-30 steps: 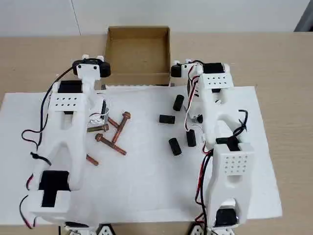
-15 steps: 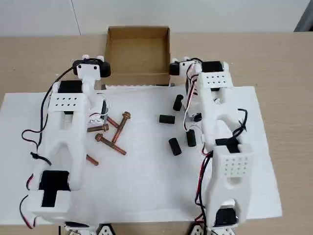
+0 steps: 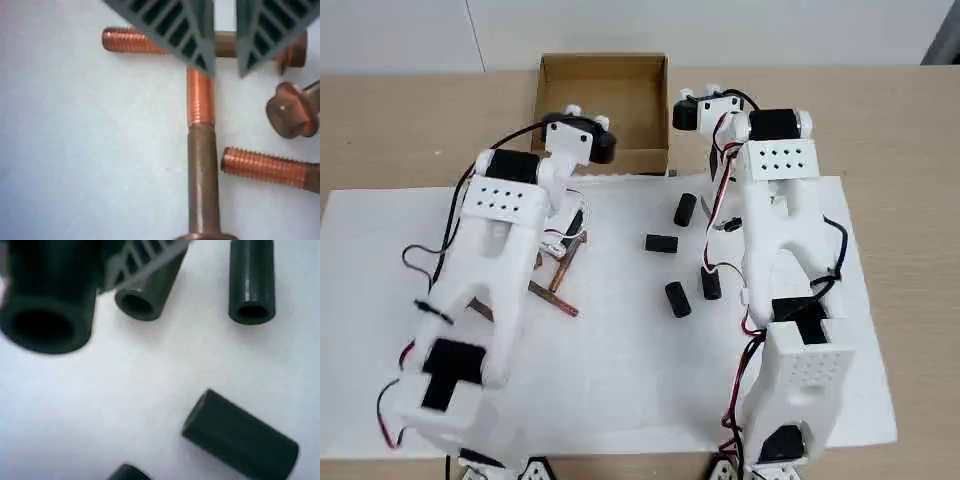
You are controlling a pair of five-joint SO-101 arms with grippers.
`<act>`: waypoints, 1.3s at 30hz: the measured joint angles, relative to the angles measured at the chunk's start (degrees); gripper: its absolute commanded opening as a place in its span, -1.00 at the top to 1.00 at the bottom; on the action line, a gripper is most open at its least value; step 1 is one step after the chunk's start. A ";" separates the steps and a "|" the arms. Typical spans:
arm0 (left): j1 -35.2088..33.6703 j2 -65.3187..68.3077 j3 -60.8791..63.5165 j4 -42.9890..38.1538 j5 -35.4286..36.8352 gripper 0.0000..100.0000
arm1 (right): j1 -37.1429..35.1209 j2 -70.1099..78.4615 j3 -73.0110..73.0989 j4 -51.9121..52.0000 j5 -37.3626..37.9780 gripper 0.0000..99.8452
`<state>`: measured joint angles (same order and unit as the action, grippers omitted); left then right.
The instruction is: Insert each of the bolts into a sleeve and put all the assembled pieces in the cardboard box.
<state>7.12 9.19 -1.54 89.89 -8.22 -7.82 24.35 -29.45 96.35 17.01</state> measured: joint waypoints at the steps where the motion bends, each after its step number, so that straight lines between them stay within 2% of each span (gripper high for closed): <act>1: 0.00 1.76 -0.70 0.00 -0.18 0.91 | 0.00 0.00 0.00 0.00 0.00 0.98; 7: -0.26 12.40 -8.70 0.00 -1.23 0.85 | 0.00 0.00 0.00 0.00 -0.09 0.98; 14: -0.53 18.46 -17.58 1.58 -1.23 0.85 | 0.00 0.00 0.00 0.00 -0.09 0.98; 29: -0.53 21.63 -20.57 5.10 -1.14 0.85 | 0.00 0.00 0.00 0.00 -0.09 0.98; 39: 1.49 23.47 -20.66 4.57 -1.14 0.85 | 0.00 0.00 0.00 0.00 -0.09 0.98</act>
<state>8.62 32.66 -22.20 94.46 -9.36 -7.82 24.35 -29.45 96.35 16.92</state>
